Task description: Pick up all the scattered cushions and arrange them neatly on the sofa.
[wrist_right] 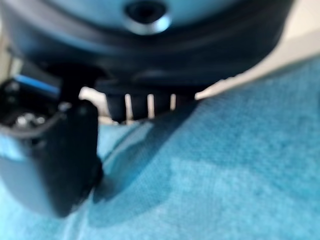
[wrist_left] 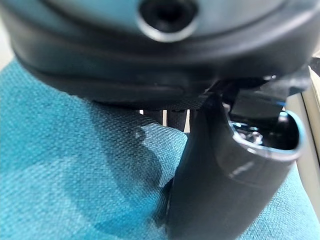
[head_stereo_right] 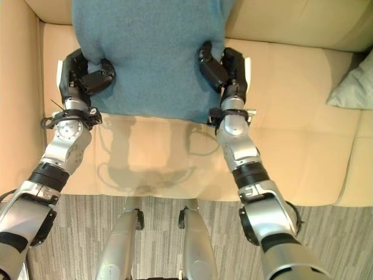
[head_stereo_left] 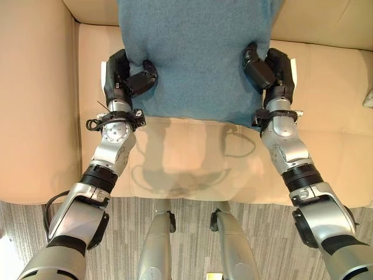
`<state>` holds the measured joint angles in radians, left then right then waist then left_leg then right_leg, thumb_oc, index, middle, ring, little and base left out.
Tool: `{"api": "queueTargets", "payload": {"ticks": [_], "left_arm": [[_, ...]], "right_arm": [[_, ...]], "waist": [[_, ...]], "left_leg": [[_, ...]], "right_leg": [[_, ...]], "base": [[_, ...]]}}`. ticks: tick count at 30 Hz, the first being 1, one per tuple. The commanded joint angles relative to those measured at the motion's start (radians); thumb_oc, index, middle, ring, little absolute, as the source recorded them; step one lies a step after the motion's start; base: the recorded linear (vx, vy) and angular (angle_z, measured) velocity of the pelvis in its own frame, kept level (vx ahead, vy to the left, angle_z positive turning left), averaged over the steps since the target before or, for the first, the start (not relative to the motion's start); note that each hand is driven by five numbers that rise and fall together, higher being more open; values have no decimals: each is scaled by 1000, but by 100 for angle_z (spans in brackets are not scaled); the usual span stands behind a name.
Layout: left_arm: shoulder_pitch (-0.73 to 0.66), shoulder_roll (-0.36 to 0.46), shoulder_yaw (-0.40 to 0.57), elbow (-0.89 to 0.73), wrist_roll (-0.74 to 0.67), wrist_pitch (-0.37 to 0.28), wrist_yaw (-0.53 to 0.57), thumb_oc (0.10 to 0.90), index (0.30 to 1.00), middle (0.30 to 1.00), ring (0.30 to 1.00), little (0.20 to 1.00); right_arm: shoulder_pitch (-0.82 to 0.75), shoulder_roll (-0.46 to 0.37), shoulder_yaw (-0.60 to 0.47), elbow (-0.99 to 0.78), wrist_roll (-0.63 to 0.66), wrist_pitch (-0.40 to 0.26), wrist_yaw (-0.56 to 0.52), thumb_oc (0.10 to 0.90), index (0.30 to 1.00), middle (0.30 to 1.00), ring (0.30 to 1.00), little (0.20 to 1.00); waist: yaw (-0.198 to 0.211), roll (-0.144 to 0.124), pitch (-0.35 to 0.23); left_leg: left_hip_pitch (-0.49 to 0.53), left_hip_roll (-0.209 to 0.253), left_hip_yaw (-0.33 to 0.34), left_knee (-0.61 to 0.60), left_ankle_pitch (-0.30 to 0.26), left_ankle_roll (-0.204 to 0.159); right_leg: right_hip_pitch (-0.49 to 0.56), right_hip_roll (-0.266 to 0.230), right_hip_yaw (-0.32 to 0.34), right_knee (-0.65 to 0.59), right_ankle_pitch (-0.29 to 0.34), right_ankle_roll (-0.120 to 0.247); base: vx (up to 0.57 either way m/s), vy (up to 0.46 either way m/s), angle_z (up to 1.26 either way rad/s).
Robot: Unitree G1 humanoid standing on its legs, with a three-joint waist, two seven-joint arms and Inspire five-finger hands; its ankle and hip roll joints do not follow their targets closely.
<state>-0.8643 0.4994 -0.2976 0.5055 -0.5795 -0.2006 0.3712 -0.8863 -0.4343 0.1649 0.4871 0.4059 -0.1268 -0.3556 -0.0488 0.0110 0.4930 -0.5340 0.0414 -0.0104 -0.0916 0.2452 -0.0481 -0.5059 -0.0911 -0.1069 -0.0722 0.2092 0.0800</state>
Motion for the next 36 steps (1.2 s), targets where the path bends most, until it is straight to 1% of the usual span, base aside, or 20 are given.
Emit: {"api": "queueTargets", "payload": {"ticks": [1,3,4,6,7,11,14,15,16,17,18,22,25,28,29,31,32,33,35,36], "left_arm": [[-93,-71,-25,-204,136,-157,-2,400,300,300,300,300],[-80,-80,-17,-241,146,-164,9,400,300,300,300,300],[-76,-82,-1,-312,174,-181,25,400,300,300,300,300],[-75,-82,0,-315,175,-179,27,400,300,300,300,300],[-67,-92,13,-385,196,-199,39,400,300,300,300,300],[-25,-100,47,-529,252,-224,58,400,300,300,300,300],[21,-92,88,-658,321,-249,73,400,300,300,300,300],[26,-93,88,-663,323,-247,74,400,300,300,300,300],[41,-84,109,-722,357,-262,85,400,300,300,300,300],[45,-84,109,-727,360,-260,87,400,300,300,300,300],[59,-83,126,-765,378,-273,96,400,300,300,300,300],[67,-76,136,-793,407,-277,114,400,300,300,300,300],[29,-77,110,-746,391,-266,138,400,300,300,300,300],[-38,-77,78,-686,380,-257,166,400,300,300,300,300],[-117,-77,37,-580,370,-240,205,400,300,300,300,300],[-226,-72,-10,-451,349,-232,234,400,300,300,300,300],[-271,-68,-38,-389,342,-219,246,400,300,300,300,300],[-326,-66,-58,-325,326,-220,253,400,300,300,300,300],[-501,-33,-158,-72,276,-179,246,400,300,300,300,300],[-530,-29,-170,-24,251,-178,232,400,300,300,300,300]], "right_arm": [[-19,78,2,-171,-104,-181,-14,400,300,300,300,300],[-6,81,-10,-206,-125,-187,-22,400,300,300,300,300],[6,76,-26,-259,-160,-202,-33,400,300,300,300,300],[7,77,-27,-262,-162,-200,-33,400,300,300,300,300],[20,78,-43,-320,-186,-221,-39,400,300,300,300,300],[69,85,-76,-443,-224,-251,-32,400,300,300,300,300],[121,86,-110,-556,-274,-276,-26,400,300,300,300,300],[125,87,-110,-560,-276,-274,-26,400,300,300,300,300],[148,89,-132,-611,-301,-289,-30,400,300,300,300,300],[153,91,-133,-616,-303,-287,-30,400,300,300,300,300],[165,95,-146,-657,-325,-297,-34,400,300,300,300,300],[168,95,-154,-684,-369,-295,-57,400,300,300,300,300],[115,69,-130,-641,-422,-258,-105,400,300,300,300,300],[40,39,-102,-583,-457,-225,-148,400,300,300,300,300],[-58,-3,-58,-488,-481,-188,-193,400,300,300,300,300],[-172,-39,-3,-376,-493,-160,-228,400,300,300,300,300],[-220,-54,29,-322,-497,-145,-247,400,300,300,300,300],[-272,-62,56,-270,-491,-139,-262,400,300,300,300,300],[-441,-90,155,-53,-455,-95,-309,400,300,300,300,300],[-466,-95,165,-23,-434,-90,-307,400,300,300,300,300]], "waist": [[2,-15,-144],[2,-14,-145],[0,-12,-146],[1,-12,-148],[0,-10,-146],[-1,-6,-151],[-2,-1,-152],[-2,0,-153],[-4,4,-154],[-4,4,-155],[-4,6,-156],[-4,9,-161],[-2,9,-170],[-1,9,-169],[2,6,-177],[5,5,-175],[6,3,-180],[7,2,-174],[11,0,-165],[11,0,-160]], "left_leg": [[29,22,19,4,-124,-65],[28,22,19,4,-125,-65],[31,22,18,4,-131,-67],[26,22,18,4,-125,-66],[27,23,17,4,-126,-67],[25,24,17,4,-127,-68],[25,26,17,4,-129,-68],[25,26,17,4,-129,-68],[25,26,16,4,-129,-69],[25,26,16,4,-129,-69],[25,26,17,4,-128,-69],[26,26,18,4,-128,-69],[36,27,19,4,-134,-70],[33,28,18,4,-125,-70],[38,28,17,4,-129,-70],[36,28,15,4,-119,-70],[40,28,14,4,-124,-70],[35,28,13,4,-116,-70],[35,28,10,4,-113,-70],[33,27,9,4,-111,-70]], "right_leg": [[-20,-26,18,159,-198,70],[-22,-26,18,160,-199,70],[-20,-26,19,163,-208,71],[-24,-25,19,160,-200,70],[-24,-25,20,162,-203,71],[-28,-23,25,165,-205,70],[-32,-23,26,169,-209,71],[-32,-23,26,170,-209,71],[-35,-23,28,171,-208,71],[-36,-22,28,172,-208,71],[-36,-22,29,173,-209,70],[-38,-21,32,179,-212,69],[-32,-23,29,186,-223,69],[-34,-24,27,190,-217,68],[-30,-25,26,197,-225,69],[-35,-26,24,205,-219,68],[-32,-27,24,210,-226,70],[-37,-27,23,212,-220,69],[-37,-26,16,222,-224,74],[-39,-25,15,222,-224,74]], "base": [[0,0,0],[0,0,0],[0,0,0],[0,0,0],[0,0,0],[0,0,0],[0,0,0],[0,0,0],[0,0,0],[-31,15,-4],[-18,5,-4],[-11,2,-2],[0,0,0],[-14,-11,-3],[-7,-29,-4],[2,-14,-2],[11,-21,4],[18,-34,8],[34,-38,6],[46,-31,3]]}}
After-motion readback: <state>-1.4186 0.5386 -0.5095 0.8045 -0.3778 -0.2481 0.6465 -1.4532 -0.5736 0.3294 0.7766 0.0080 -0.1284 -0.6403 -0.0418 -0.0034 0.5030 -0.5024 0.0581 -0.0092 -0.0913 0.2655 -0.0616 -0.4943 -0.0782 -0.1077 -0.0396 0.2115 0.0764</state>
